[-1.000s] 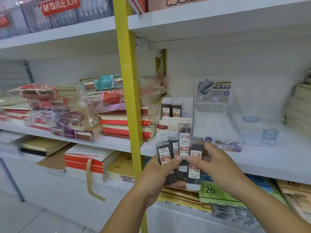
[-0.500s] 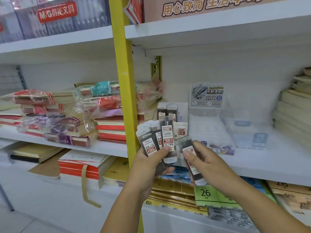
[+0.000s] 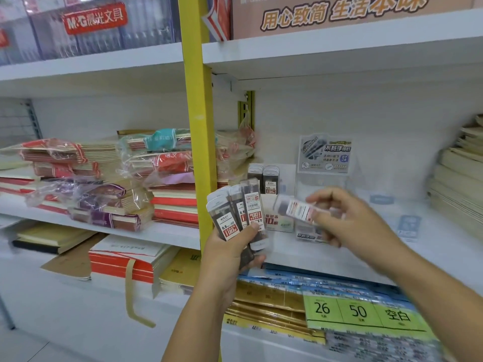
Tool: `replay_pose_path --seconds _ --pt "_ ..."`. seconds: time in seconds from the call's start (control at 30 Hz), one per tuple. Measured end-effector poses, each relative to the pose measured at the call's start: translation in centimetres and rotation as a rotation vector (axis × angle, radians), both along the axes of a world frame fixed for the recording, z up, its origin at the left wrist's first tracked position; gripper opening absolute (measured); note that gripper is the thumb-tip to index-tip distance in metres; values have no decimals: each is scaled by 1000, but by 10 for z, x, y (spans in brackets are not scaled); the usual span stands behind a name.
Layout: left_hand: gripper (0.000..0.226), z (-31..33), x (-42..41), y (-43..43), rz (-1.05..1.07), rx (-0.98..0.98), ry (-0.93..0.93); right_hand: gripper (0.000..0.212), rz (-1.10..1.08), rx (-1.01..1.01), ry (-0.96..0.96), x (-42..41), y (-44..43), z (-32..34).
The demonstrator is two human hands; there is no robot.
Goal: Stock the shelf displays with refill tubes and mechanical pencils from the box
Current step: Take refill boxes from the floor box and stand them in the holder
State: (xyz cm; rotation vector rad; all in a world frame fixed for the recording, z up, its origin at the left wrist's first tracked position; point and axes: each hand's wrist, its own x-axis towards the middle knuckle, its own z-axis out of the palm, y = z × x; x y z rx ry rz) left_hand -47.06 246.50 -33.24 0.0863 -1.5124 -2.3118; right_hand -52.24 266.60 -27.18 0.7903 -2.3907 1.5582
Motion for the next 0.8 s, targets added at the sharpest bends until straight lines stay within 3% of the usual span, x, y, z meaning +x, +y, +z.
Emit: replay_pose_path --seconds 0.2,0.37,0.6,0.8 --pt "20 0 -15 -10 150 -81 17 24 -173 125 287 -51 -5 71" --pt "21 0 -27 -14 140 -104 21 17 -205 439 470 -83 -31 92" --pt "19 -4 -36 -14 119 -112 25 27 -151 746 489 -112 -56 84" --pt "19 -2 -38 -15 105 -119 32 36 -124 710 362 -132 -57 70"
